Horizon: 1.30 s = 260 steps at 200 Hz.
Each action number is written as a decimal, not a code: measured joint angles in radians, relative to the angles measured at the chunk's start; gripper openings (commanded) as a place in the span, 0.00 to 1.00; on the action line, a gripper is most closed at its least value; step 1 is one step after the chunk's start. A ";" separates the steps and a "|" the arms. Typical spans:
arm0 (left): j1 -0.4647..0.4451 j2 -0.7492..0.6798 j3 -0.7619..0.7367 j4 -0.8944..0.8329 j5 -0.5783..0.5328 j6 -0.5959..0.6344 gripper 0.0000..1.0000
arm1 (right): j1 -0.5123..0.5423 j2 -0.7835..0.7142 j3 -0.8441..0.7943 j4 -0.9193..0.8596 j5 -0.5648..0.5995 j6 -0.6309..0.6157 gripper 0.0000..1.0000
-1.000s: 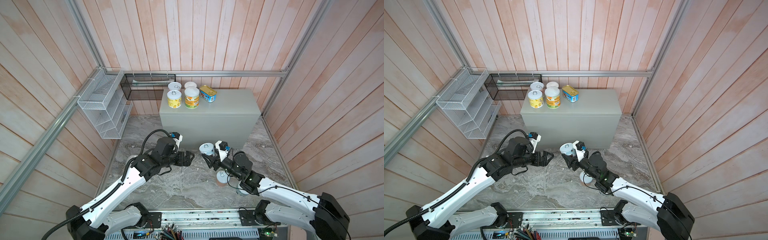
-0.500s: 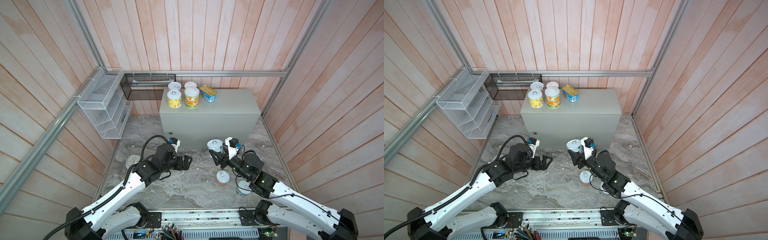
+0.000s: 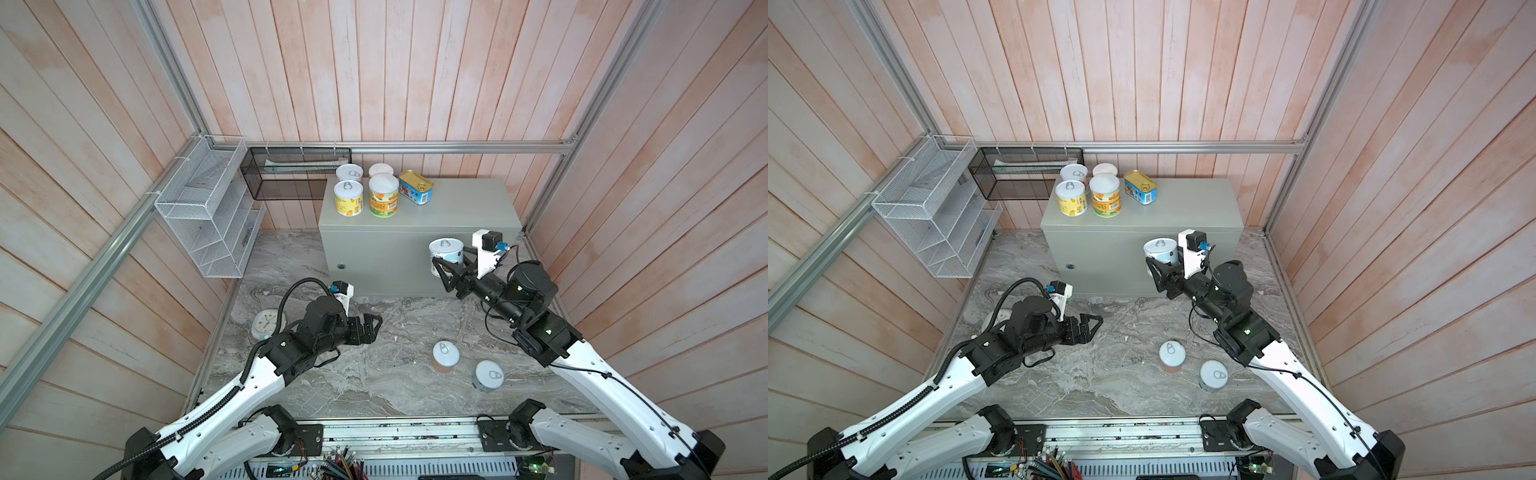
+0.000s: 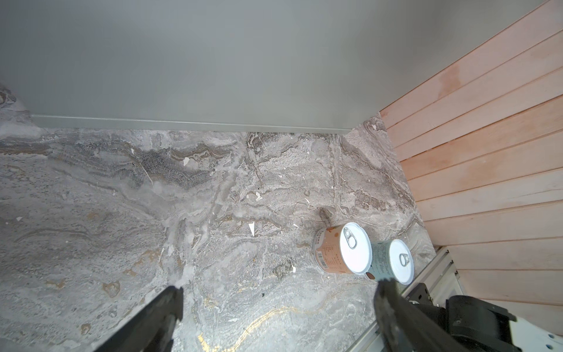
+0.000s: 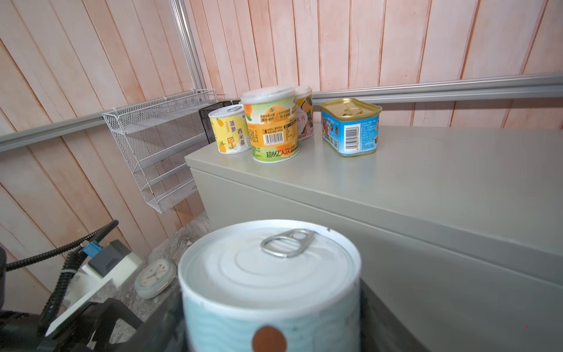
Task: Place and organize the canned foods onto the counter
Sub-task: 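Raise the pale-green can with the right gripper up to the cabinet top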
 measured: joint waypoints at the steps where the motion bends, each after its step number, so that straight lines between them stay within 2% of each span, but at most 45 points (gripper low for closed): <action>1: 0.000 0.001 0.000 0.001 0.000 0.000 1.00 | -0.003 0.003 0.004 0.000 -0.003 0.000 0.62; 39: -0.001 0.022 -0.040 0.037 -0.003 -0.026 1.00 | -0.077 0.095 0.130 0.013 -0.092 0.000 0.62; 76: -0.009 0.032 -0.047 0.039 -0.003 -0.045 1.00 | -0.116 0.200 0.251 0.060 -0.131 -0.022 0.63; 162: -0.052 0.025 -0.047 0.039 -0.011 -0.082 1.00 | -0.148 0.468 0.457 0.152 -0.212 -0.061 0.64; 195: -0.084 0.016 -0.050 0.040 -0.023 -0.101 1.00 | -0.151 0.520 0.493 0.156 -0.234 -0.068 0.64; 260: -0.091 0.001 -0.076 0.066 -0.013 -0.134 1.00 | -0.155 0.641 0.561 0.156 -0.251 -0.080 0.65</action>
